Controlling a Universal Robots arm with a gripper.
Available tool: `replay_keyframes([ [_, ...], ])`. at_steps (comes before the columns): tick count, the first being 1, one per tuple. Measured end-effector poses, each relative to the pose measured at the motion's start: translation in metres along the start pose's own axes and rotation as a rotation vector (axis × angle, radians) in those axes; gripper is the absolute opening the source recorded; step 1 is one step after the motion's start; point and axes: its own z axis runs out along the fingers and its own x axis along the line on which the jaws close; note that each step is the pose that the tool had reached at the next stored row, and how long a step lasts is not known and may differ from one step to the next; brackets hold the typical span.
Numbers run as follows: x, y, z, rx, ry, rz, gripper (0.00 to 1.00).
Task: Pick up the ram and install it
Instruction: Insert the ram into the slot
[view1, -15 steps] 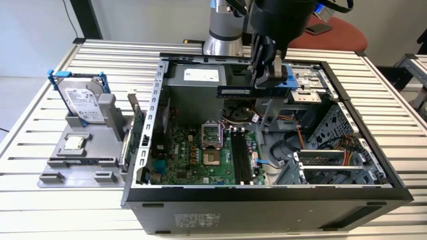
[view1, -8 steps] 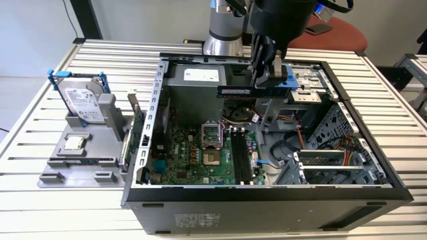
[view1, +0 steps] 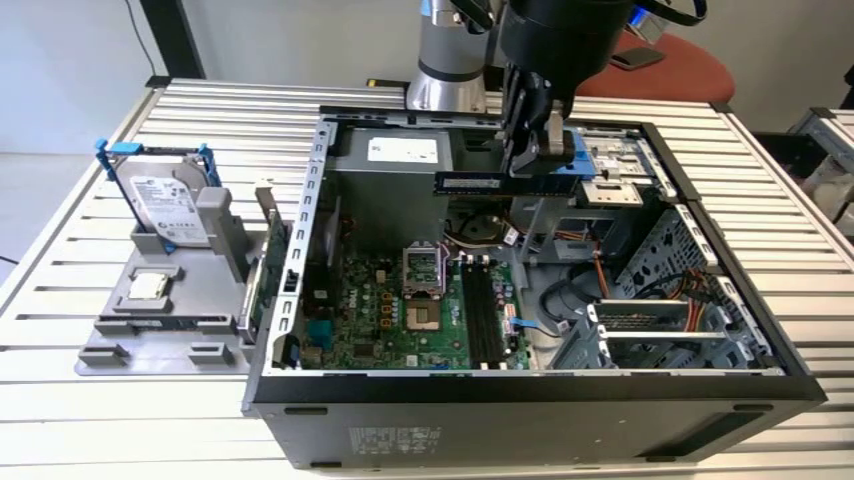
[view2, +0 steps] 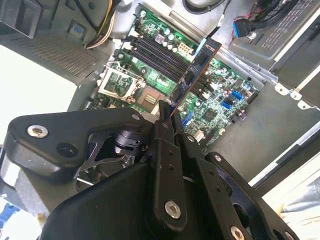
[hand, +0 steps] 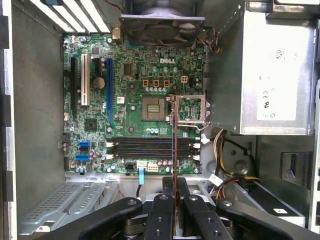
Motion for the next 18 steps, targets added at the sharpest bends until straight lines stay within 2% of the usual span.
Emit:
replay_keyframes([
  [4, 0.0, 0.0, 0.0, 0.0002, 0.0, 0.008, 0.0],
  [8, 0.0, 0.0, 0.0, 0.0012, -0.0003, 0.048, 0.0],
  [18, 0.0, 0.0, 0.0, 0.005, -0.0008, 0.201, 0.0],
])
